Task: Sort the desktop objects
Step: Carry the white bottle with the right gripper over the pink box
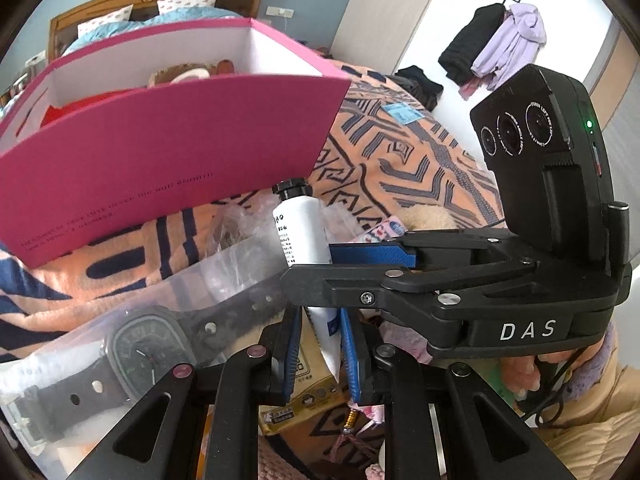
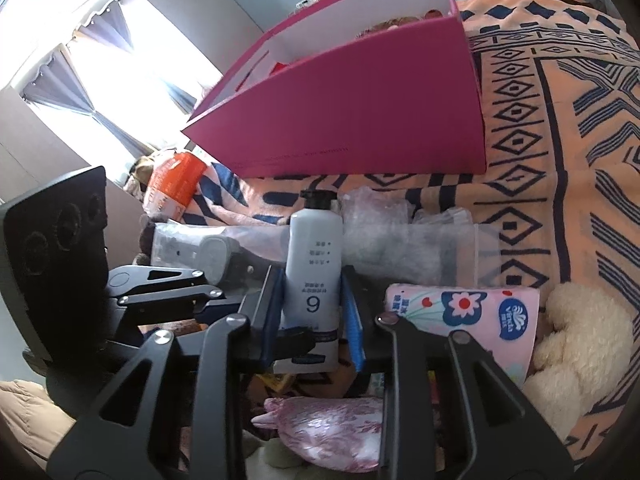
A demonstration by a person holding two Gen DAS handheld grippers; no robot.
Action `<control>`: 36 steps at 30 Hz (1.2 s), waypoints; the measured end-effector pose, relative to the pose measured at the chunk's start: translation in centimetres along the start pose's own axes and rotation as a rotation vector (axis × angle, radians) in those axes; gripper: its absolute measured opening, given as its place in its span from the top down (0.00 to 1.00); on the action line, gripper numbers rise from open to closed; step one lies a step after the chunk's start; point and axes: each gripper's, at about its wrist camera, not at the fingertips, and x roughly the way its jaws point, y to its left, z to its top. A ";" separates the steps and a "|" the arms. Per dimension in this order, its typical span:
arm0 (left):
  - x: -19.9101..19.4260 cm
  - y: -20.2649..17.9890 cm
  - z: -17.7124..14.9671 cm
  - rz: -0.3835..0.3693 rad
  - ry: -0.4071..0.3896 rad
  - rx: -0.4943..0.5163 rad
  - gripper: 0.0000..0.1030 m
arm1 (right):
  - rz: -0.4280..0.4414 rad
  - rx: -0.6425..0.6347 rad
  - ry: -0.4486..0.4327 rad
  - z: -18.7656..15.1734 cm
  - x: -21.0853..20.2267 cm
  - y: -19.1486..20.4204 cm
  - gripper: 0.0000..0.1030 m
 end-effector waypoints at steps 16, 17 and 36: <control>-2.5 -1.4 1.1 0.021 -0.080 0.055 0.82 | 0.039 -0.028 -0.095 0.8 -2.5 1.9 0.70; -2.6 -1.5 1.2 0.022 -0.084 0.058 0.82 | 0.040 -0.030 -0.100 0.9 -2.5 2.0 0.70; -4.1 -1.8 3.1 0.048 -0.133 0.100 0.82 | 0.034 -0.071 -0.164 2.7 -3.9 3.4 0.70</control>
